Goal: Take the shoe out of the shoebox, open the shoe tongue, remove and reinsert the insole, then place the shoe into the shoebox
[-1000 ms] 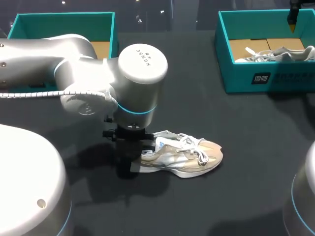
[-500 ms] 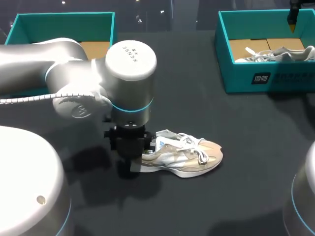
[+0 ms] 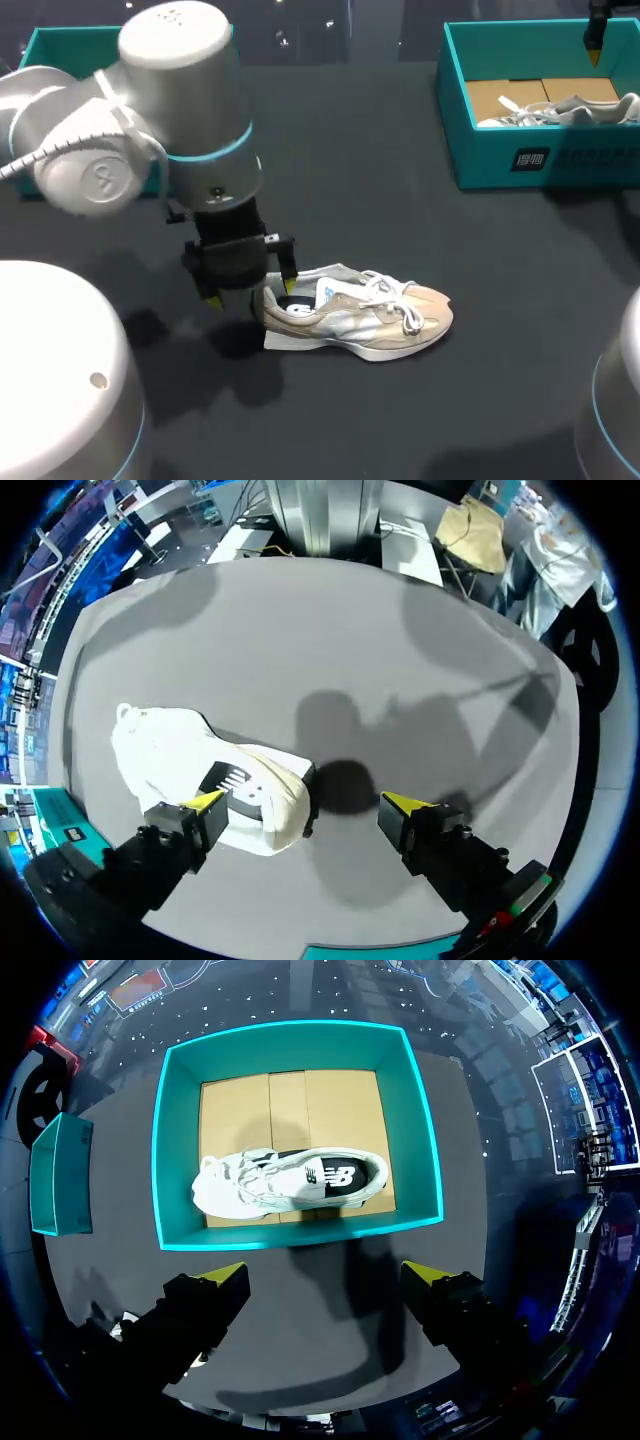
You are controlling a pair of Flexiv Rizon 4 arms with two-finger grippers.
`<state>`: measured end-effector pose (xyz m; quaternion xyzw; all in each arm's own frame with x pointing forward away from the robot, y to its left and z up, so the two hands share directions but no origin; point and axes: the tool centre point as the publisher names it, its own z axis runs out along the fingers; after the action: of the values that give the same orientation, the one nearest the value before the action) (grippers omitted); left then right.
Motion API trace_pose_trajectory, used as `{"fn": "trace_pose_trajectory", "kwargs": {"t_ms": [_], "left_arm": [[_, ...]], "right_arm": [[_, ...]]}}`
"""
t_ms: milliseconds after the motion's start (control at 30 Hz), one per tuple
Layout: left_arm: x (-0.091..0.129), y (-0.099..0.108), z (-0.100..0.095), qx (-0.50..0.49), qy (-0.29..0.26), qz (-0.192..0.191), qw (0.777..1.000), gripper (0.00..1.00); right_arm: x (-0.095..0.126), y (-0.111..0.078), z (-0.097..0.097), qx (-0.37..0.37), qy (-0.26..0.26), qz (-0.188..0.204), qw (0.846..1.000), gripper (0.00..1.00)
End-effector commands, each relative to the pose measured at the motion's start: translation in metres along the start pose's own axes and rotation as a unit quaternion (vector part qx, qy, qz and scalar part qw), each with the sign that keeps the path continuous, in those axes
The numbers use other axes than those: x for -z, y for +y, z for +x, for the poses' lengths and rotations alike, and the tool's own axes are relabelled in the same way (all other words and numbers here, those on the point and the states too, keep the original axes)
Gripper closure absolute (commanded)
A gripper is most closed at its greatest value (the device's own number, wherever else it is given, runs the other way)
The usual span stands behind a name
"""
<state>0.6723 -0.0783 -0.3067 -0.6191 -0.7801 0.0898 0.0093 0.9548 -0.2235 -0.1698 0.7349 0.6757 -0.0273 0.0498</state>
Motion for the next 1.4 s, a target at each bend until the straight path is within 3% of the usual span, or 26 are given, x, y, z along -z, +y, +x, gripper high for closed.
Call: {"fn": "trace_pose_trajectory", "kwargs": {"t_ms": [33, 167, 233, 767, 833, 1133, 1400], "left_arm": [[0.025, 0.002, 0.031, 0.039, -0.104, 0.017, 0.994, 0.00], [0.036, 0.007, 0.043, 0.101, -0.140, 0.069, 0.983, 0.00], [0.038, 0.010, 0.049, 0.128, -0.129, 0.115, 0.977, 0.00], [0.038, 0.010, 0.051, 0.123, -0.118, 0.117, 0.978, 0.00], [0.041, 0.012, 0.051, 0.168, -0.130, 0.161, 0.964, 0.00], [0.033, 0.032, 0.062, 0.299, -0.156, 0.230, 0.913, 0.00], [0.016, 0.031, 0.071, 0.372, -0.184, 0.293, 0.861, 0.00]], "right_arm": [[0.000, 0.000, 0.000, 0.000, -0.001, 0.000, 1.000, 0.00], [0.000, 0.000, 0.000, 0.000, -0.001, 0.000, 1.000, 0.00], [0.000, 0.000, 0.000, 0.000, -0.001, 0.000, 1.000, 0.00], [0.000, 0.000, 0.000, 0.000, -0.001, 0.000, 1.000, 0.00], [0.000, 0.000, 0.000, 0.000, -0.001, 0.000, 1.000, 0.00], [0.000, 0.000, 0.000, 0.000, -0.001, 0.000, 1.000, 0.00], [0.000, 0.000, 0.000, 0.000, -0.001, 0.000, 1.000, 0.00]]}}
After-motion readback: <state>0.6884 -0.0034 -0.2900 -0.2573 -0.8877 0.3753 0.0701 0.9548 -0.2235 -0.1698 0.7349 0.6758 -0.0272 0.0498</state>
